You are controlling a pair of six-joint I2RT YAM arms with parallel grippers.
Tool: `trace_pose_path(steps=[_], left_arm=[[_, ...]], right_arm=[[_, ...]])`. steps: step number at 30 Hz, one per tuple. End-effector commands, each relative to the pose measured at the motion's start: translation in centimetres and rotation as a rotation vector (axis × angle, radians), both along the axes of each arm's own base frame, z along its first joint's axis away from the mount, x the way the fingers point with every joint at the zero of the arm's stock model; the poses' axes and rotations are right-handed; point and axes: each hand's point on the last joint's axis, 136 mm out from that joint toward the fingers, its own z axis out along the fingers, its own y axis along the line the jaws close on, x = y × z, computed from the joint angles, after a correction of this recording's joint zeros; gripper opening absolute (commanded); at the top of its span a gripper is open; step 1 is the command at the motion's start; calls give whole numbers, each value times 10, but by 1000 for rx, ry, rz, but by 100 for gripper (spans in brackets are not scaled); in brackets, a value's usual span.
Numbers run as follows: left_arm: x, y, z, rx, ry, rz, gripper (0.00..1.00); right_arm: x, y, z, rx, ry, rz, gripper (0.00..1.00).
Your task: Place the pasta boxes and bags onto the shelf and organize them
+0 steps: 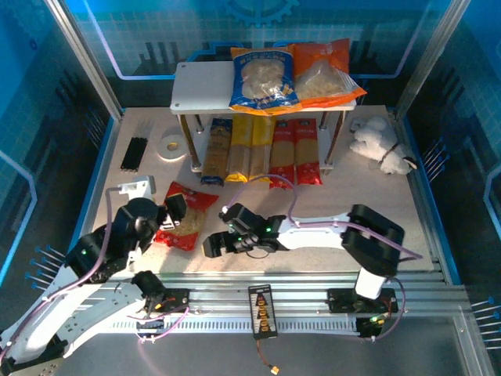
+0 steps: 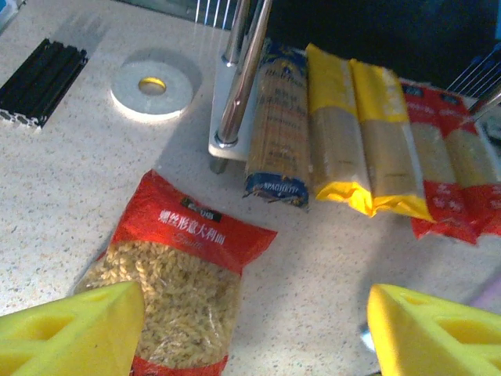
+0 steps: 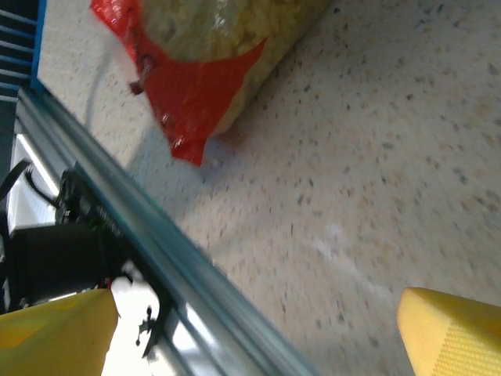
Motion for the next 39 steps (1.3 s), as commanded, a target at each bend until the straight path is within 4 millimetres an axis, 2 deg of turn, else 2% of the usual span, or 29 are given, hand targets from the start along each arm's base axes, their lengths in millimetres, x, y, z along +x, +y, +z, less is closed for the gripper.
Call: trace_pose_path(steps=[1, 4, 14, 18, 23, 28, 32, 39], left_arm=[[-3, 7, 14, 5, -45, 0, 76], [-4, 8, 13, 6, -50, 0, 77], [-2, 4, 13, 10, -63, -16, 78], [-2, 5, 12, 15, -62, -18, 78], [-4, 6, 12, 13, -65, -18, 78], [-3, 3, 9, 17, -53, -30, 78], [1, -7, -6, 22, 0, -54, 77], [8, -27, -40, 30, 116, -93, 74]], right_arm=[[9, 34, 7, 77, 18, -37, 93], [13, 52, 0, 83, 40, -30, 93], [27, 77, -24, 41, 59, -48, 91], [36, 84, -28, 39, 45, -60, 81], [47, 87, -33, 25, 45, -90, 58], [54, 71, -40, 11, 46, -128, 28], [61, 45, -43, 4, 47, -182, 0], [64, 2, -39, -3, 24, -262, 0]])
